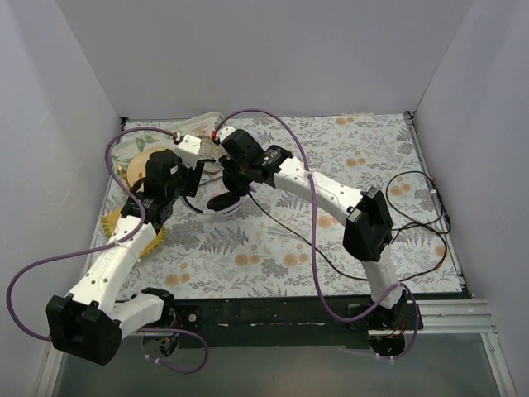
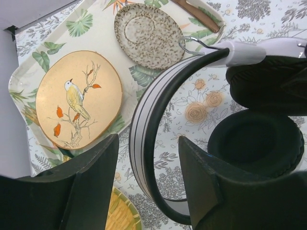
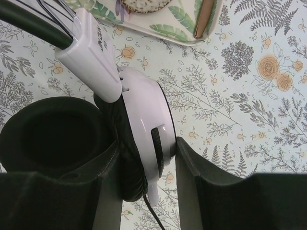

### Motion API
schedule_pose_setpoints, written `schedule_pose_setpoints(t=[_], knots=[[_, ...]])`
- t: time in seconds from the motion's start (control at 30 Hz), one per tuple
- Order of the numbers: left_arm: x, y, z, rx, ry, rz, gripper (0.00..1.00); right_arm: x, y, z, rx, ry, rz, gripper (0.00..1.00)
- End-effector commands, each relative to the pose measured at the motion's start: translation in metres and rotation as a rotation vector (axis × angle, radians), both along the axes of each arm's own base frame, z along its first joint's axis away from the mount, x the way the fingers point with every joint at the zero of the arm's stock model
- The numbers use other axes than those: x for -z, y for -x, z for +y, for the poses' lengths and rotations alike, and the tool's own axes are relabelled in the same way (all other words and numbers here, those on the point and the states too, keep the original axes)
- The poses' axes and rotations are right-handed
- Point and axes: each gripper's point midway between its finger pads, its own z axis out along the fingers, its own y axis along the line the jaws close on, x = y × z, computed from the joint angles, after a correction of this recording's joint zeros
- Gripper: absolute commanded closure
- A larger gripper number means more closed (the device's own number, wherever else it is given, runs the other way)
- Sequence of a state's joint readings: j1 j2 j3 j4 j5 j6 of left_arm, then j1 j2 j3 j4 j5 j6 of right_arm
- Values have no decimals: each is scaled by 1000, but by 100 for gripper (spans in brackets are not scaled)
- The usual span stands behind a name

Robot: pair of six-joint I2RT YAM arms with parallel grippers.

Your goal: Wrap the headphones

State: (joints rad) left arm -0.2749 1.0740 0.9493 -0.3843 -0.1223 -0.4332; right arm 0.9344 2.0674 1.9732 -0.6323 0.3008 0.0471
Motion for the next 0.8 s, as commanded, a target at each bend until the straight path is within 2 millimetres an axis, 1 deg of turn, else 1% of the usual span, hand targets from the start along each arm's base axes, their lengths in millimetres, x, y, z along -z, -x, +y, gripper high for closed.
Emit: schedule_pose_setpoints(t=[0.0,0.03,0.07,0.1,0.17,0.27,0.4,0.43,0.5,0.57,0.6,0.67,0.7,0.73,0.77], knots=[[7,1,7,-36,-102,1,50,-59,-8,11,9,-138,-102,99],[9,0,7,-43,-114,4,51,-60,-8,11,9,-139,-103,99],[9,0,12,-72,-138,3,52,-58,-9,11,10,-136,-102,99],[10,0,10,-70,-153,3,54,-58,-9,10,12,-135,-103,99],[9,0,13,-88,-180,-1,55,-58,-9,10,13,-133,-106,99],[13,0,17,-109,-219,2,60,-61,-9,10,13,-139,-108,99],[14,0,21,-132,-248,3,76,-61,-10,8,15,-132,-114,99],[14,1,21,-132,-252,3,88,-61,-10,8,14,-131,-115,99],[13,1,20,-129,-248,0,100,-62,-9,8,11,-130,-116,99],[14,2,19,-129,-231,5,100,-63,-6,11,-17,-138,-111,99],[15,3,16,-122,-218,11,100,-68,-4,12,-34,-147,-113,92],[20,4,14,-125,-195,35,100,-74,5,20,-99,-178,-104,74],[23,4,12,-122,-186,46,100,-78,9,23,-120,-199,-103,67],[27,6,10,-115,-180,67,100,-95,14,21,-165,-210,-140,54],[30,6,8,-119,-158,80,100,-97,18,23,-187,-222,-159,45]])
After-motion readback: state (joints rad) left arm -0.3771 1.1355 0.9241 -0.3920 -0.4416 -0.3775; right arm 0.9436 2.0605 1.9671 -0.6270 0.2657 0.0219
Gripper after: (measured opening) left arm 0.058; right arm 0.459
